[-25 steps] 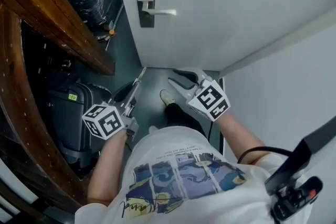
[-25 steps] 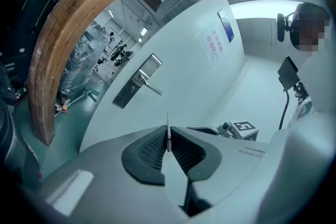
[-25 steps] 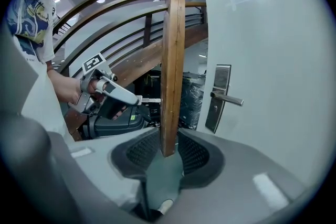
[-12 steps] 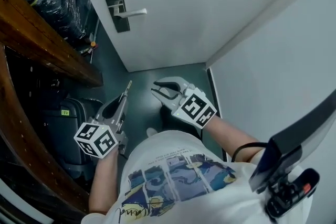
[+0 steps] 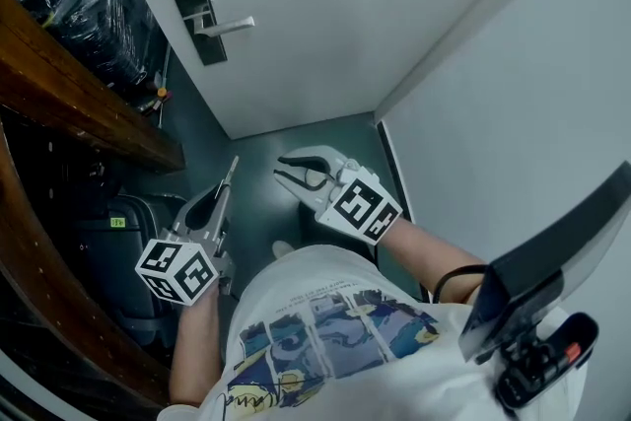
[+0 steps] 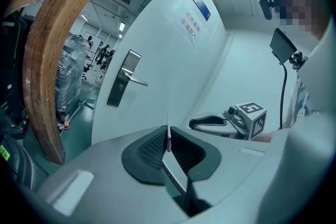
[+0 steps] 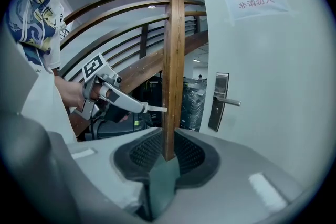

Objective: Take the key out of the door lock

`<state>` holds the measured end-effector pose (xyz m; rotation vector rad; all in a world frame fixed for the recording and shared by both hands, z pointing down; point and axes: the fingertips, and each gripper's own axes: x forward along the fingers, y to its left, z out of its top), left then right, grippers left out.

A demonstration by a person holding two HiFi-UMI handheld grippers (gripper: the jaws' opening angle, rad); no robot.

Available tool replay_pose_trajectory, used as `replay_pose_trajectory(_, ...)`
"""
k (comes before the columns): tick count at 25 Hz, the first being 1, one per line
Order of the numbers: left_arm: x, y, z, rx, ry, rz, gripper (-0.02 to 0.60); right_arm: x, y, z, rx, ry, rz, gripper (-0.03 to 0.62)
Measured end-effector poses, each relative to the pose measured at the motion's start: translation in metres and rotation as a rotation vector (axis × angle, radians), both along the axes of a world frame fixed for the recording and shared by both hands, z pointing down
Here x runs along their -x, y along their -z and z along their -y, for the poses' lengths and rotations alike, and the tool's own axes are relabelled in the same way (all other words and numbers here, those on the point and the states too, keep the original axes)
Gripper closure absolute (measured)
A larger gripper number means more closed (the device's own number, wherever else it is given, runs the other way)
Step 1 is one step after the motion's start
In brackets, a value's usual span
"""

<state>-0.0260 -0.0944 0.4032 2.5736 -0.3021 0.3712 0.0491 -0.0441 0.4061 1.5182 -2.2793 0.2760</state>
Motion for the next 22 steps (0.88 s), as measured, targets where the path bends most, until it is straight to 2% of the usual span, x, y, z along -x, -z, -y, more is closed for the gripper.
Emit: replay_pose_trajectory(22,-0.001,-0.012,-0.013,0.014,0.003,0.026,0.555,0.001,-0.004,-0.010,-0.002,0.015,-0.010,0.540)
